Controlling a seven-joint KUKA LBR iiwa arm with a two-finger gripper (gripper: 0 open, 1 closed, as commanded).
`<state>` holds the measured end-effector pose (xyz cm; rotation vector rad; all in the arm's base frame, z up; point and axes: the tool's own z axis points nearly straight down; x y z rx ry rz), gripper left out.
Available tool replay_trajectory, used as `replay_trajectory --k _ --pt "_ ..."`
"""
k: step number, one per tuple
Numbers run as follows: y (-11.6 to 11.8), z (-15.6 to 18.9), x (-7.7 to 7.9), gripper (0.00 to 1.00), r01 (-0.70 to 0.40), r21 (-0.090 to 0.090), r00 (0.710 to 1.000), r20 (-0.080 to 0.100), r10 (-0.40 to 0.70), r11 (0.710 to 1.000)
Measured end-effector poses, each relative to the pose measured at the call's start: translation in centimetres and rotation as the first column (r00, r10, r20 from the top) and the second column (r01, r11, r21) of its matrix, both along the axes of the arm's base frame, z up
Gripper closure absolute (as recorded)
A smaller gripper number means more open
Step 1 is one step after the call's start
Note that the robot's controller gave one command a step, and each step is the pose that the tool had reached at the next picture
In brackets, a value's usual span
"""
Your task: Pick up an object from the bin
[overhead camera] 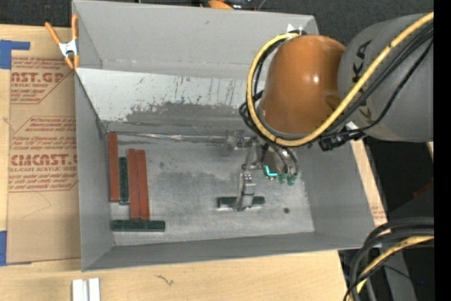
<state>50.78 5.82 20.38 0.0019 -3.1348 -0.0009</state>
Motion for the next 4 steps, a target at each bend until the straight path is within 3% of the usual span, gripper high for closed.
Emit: replay_trajectory --k 1,2,3,4 --pt "-4.2 -13.8 -2.3 0.0 0.084 0.0 0.996 0.004 -0.084 0.996" --pt "-4.5 -10.2 -0.3 0.0 0.083 0.001 0.996 0.01 -0.083 0.997" --pt "-4.2 -10.5 -2.0 0.0 0.189 0.0 0.982 0.005 -0.189 0.982" --pt "-3.7 -13.4 -2.7 0.0 0.284 0.001 0.959 0.009 -0.284 0.959"
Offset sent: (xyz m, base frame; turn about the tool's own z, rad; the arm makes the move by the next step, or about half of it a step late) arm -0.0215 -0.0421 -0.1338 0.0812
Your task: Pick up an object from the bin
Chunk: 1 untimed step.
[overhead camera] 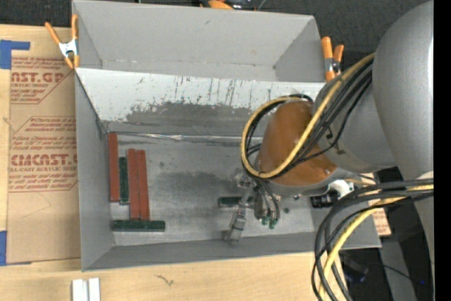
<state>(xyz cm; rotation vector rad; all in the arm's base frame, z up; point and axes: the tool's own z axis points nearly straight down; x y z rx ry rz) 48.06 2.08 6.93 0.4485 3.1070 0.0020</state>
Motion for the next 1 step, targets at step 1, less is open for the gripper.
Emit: replay_trajectory --k 1 --pt "0.03 0.0 0.08 0.0 0.0 0.0 1.0 0.001 0.0 1.0"
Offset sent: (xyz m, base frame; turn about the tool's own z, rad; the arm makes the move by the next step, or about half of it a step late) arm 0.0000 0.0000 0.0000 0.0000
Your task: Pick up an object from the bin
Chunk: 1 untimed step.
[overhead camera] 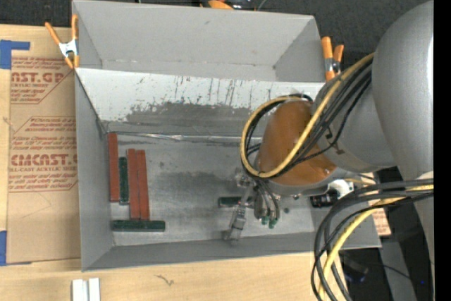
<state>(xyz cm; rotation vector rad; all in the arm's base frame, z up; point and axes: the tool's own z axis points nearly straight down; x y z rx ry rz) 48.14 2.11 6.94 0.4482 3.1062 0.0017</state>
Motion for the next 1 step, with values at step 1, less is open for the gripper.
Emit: replay_trajectory --k 1 --pt "0.01 -0.04 -0.09 1.0 0.0 0.0 1.0 -0.004 0.0 1.0"
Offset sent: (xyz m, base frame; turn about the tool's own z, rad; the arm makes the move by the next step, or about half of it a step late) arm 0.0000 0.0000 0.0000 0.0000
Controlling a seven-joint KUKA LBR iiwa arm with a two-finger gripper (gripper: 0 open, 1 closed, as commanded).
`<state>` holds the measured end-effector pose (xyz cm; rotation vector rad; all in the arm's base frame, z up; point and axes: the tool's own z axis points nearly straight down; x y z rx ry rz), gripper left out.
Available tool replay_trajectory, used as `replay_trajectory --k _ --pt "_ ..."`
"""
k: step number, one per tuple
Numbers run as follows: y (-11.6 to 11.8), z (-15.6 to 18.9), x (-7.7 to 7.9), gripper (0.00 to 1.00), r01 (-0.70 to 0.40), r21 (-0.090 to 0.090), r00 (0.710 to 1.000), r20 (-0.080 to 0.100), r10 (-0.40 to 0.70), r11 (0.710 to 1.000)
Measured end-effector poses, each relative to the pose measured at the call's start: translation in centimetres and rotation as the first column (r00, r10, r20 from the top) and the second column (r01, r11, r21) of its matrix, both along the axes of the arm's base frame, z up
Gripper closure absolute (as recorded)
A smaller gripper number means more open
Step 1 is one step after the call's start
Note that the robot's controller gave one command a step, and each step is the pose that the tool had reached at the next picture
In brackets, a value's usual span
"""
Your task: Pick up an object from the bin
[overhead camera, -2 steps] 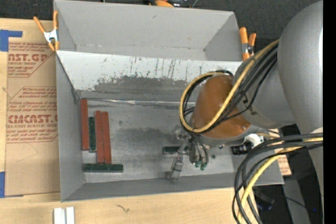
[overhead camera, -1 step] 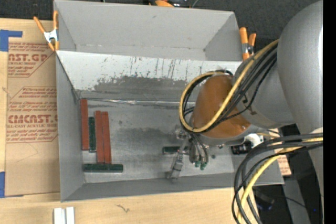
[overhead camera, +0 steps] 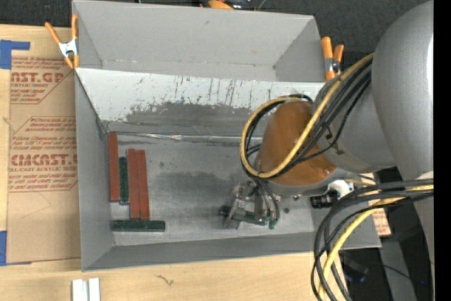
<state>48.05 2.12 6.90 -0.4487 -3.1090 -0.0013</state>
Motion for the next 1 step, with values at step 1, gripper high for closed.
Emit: replay_trajectory --k 1 --pt "0.04 11.88 0.17 1.0 0.0 0.0 1.0 0.008 0.0 1.0"
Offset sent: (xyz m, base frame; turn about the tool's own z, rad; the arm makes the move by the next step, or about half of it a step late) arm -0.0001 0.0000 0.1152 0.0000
